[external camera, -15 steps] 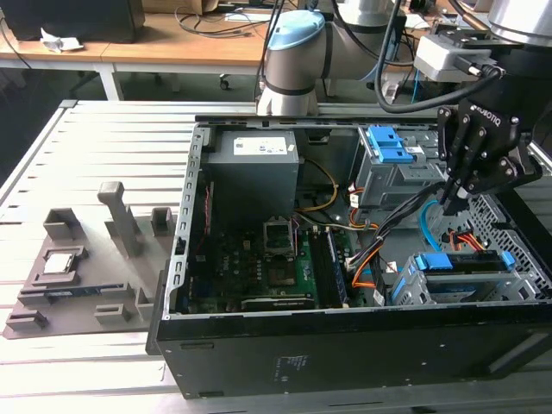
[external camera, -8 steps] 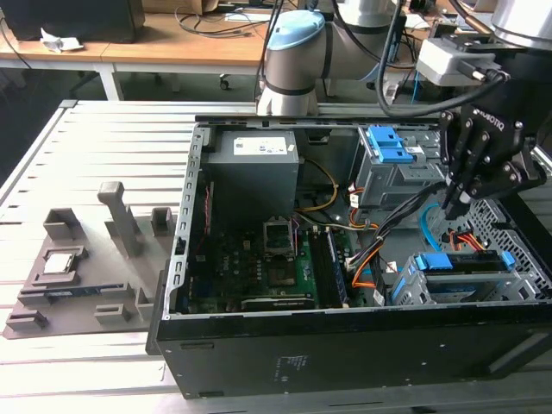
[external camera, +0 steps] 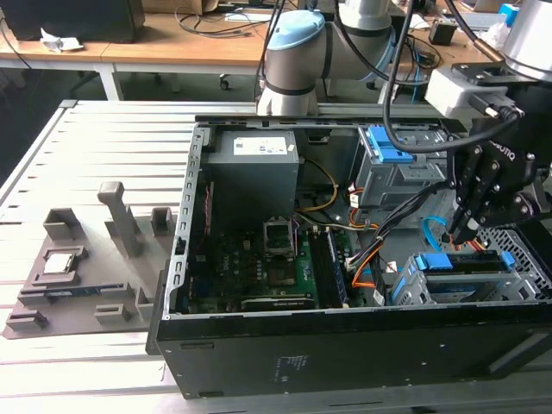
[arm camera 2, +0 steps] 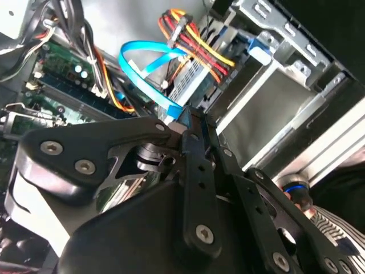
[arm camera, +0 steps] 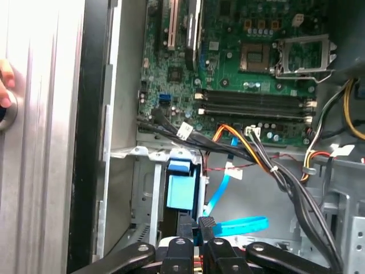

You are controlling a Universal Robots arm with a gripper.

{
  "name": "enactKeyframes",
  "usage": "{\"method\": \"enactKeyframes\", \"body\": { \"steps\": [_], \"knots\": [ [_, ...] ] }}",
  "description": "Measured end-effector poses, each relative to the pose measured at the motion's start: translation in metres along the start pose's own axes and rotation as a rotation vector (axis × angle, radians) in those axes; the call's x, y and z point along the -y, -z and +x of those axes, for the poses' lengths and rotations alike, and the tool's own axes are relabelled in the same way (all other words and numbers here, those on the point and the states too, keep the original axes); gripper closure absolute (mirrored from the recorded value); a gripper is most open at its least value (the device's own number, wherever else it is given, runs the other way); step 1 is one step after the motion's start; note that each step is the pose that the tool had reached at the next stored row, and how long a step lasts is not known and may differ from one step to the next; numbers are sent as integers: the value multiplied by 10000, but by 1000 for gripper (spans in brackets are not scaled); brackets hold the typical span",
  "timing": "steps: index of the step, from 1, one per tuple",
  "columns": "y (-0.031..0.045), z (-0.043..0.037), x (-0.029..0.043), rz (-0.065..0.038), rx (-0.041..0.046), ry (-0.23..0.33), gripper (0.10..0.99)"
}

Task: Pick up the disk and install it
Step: 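Insert the second disk wire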

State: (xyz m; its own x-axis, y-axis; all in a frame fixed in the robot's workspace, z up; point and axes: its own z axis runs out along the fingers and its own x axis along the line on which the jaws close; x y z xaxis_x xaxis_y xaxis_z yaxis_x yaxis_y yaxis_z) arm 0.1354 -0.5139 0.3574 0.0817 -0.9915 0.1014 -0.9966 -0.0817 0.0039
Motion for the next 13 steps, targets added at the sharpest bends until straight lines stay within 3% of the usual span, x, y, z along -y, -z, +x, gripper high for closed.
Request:
{"method": "enactKeyframes", "body": {
  "steps": [3,6,13],
  "knots": [
    [-97,20,35,0,-7,5,925],
    [-113,61,42,1,-5,15,925],
    [-149,77,132,2,14,13,925]
  ]
}}
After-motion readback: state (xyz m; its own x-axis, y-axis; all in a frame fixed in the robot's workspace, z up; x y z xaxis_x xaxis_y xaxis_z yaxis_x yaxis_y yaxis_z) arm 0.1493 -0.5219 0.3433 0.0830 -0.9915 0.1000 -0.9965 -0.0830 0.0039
